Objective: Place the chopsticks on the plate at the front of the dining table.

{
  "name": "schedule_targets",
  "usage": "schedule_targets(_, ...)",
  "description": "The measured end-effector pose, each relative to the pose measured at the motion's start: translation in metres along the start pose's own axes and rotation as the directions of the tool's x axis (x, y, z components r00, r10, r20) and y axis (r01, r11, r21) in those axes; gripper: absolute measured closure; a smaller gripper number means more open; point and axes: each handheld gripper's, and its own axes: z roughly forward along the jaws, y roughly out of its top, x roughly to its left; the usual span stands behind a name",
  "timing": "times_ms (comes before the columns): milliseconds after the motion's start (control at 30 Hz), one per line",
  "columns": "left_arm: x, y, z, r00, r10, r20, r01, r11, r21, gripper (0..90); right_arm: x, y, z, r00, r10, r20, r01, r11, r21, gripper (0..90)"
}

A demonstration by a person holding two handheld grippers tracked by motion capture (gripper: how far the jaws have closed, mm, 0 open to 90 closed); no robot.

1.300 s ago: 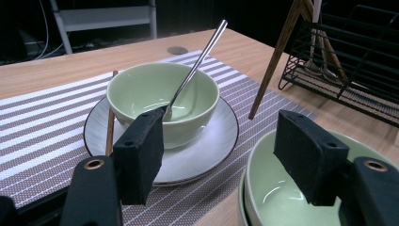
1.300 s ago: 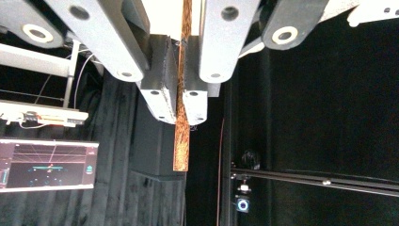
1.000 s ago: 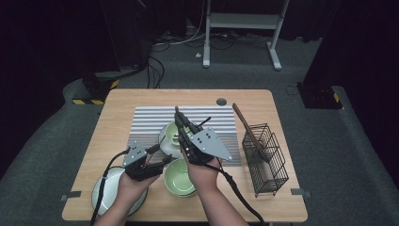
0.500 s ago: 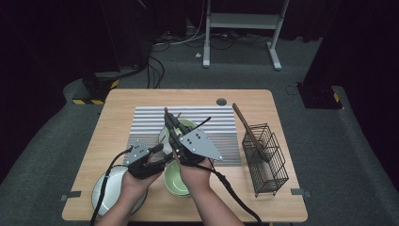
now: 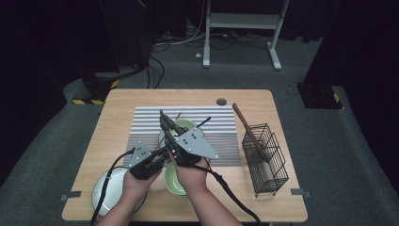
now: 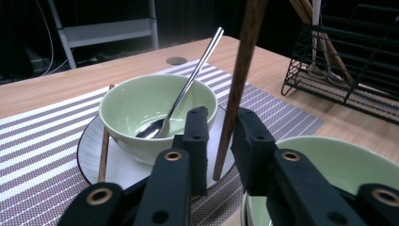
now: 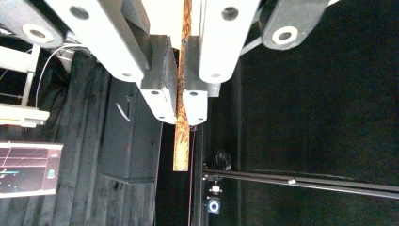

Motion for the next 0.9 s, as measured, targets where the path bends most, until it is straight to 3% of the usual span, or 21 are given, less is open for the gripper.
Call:
schedule_targets(167, -0.0009, -0.0019, 0.0008, 1.0, 0.007, -0.004, -0.007, 1.0, 0.004, 81.9, -0.0015, 0.0013, -0.0001, 0.9997, 0.023, -0.002, -0.023, 1.0, -0.003, 84.0)
schedule_targets(333, -0.0051, -0.0037, -0.0002, 0.9979, 0.064, -0.015, -0.064, 0.998, 0.002, 84.8, -0.0024, 0.0009, 0.0003, 0.9997, 0.025, 0.0, -0.025, 1.0, 0.0, 83.9)
schedule_targets(533, -0.0059, -0.0039, -0.0016, 0.9972, 0.072, -0.019, -0.072, 0.9974, 0.002, 85.3, -0.0028, 0.0015, 0.0, 0.9997, 0.024, 0.0, -0.024, 1.0, 0.003, 83.3)
schedule_targets(900, -0.0013, -0.0037, -0.0028, 0.9997, 0.021, -0.016, -0.021, 0.9998, 0.005, 85.4, -0.0009, 0.0016, -0.0046, 1.0, -0.006, 0.001, 0.006, 1.0, 0.003, 75.5)
